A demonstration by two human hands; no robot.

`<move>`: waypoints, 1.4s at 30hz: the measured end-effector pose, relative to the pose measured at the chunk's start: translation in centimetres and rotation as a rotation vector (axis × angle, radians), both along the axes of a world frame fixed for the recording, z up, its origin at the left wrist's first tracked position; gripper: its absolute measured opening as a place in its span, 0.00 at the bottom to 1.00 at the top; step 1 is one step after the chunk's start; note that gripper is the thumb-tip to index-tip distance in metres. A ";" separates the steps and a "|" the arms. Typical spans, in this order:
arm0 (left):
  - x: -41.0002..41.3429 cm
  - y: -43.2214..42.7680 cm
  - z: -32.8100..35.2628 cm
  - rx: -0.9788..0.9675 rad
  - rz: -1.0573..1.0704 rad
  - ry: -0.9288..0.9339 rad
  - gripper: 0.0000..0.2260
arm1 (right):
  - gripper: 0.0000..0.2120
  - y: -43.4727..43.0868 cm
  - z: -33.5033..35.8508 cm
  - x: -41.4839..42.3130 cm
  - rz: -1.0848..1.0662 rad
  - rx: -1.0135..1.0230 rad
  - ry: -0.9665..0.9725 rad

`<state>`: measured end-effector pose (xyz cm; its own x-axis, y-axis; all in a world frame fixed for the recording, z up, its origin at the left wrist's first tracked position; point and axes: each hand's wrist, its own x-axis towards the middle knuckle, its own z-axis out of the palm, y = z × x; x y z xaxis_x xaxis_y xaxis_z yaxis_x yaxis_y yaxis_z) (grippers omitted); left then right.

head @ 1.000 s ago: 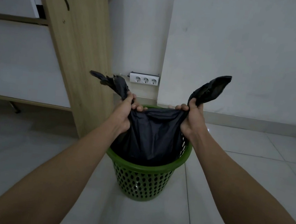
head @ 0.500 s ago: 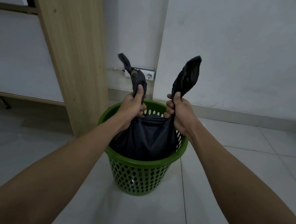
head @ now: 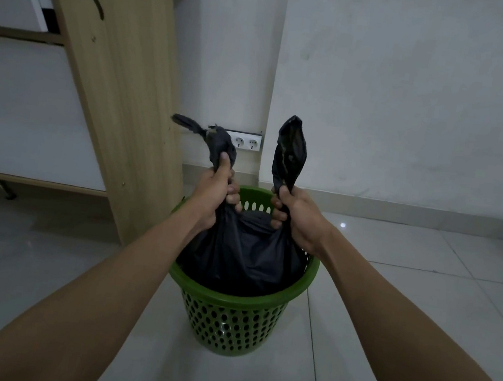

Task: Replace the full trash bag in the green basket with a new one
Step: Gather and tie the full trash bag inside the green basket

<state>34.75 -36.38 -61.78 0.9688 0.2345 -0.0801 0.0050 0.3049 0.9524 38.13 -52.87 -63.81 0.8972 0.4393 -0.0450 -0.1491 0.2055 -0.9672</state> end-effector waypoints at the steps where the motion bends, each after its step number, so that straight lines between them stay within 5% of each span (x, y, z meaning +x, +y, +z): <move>1: 0.0 -0.1 -0.1 0.092 -0.026 0.018 0.21 | 0.06 0.1 0.1 0.0 0.021 -0.004 -0.038; 8: 0.6 -2.1 1.0 0.552 -0.059 0.153 0.19 | 0.08 1.4 1.9 0.5 -0.052 -0.241 -0.435; 12: 0.5 -1.9 1.0 0.792 -0.177 0.140 0.14 | 0.07 0.8 1.9 0.9 0.067 -0.076 -0.314; 15: 0.2 -1.9 1.4 0.997 -0.381 -0.010 0.06 | 0.08 0.5 2.5 0.6 0.135 0.034 -0.171; 18: 0.5 -1.9 1.3 1.147 -0.457 -0.164 0.09 | 0.07 1.0 2.2 0.7 0.101 0.043 -0.133; 23: 1.3 0.0 0.0 0.927 -0.332 -0.057 0.07 | 0.05 1.7 1.9 1.5 -0.113 0.065 -0.114; 27: 0.7 1.2 -0.9 0.773 -0.385 -0.005 0.25 | 0.02 2.4 1.3 2.0 -0.313 -0.054 -0.088; 35: -0.5 0.2 -2.1 1.011 -0.344 -0.220 0.23 | 0.17 3.5 0.9 2.2 -0.652 -0.390 -0.150; 42: 0.0 0.9 -3.0 1.182 -0.238 -0.402 0.12 | 0.09 3.5 0.7 2.6 -0.445 -0.769 -0.481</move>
